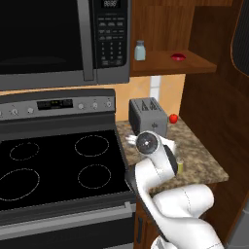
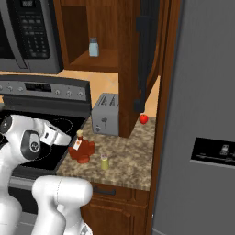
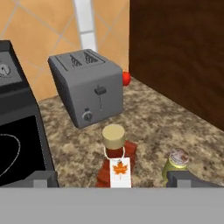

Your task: Put the shaker and condiment bottle from the counter next to their counterparts in the cabinet.

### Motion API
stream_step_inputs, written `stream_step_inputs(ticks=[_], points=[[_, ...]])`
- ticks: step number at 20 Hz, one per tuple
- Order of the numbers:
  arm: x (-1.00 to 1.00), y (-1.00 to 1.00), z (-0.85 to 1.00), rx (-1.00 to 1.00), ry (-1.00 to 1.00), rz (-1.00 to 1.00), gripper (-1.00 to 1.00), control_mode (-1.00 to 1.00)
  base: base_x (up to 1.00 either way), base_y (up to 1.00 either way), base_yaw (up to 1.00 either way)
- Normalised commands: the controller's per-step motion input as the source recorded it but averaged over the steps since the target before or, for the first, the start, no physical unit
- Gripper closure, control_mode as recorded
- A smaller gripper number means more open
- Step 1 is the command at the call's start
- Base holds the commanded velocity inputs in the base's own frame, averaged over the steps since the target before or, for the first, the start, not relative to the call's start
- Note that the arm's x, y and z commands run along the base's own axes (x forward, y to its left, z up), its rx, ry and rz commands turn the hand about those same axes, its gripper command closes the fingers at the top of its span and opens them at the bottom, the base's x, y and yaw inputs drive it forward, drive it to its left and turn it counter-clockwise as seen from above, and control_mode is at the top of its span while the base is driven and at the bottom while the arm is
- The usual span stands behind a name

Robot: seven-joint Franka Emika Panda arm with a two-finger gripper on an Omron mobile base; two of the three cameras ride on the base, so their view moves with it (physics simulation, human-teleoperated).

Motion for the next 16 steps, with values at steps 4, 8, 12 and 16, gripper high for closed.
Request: stream_step_inputs(ticks=[4,8,12,16], points=[[-0.07,0.43,-0.46,-0.06,-0.11,-0.17,-1.00,-1.00,0.00,0.00,0.00],[-0.06,0.11,-0.76,0.00,-0.14,-0.16,-1.00,-1.00,0.00,0.00,0.00],[0.06,0.00,-0.56,0.00,0.00,-0.05,-1.00,-1.00,0.00,0.00,0.00],[0.22,0.00,-0.28,0.00,0.02,-0.03,-1.00,-1.00,0.00,0.00,0.00]])
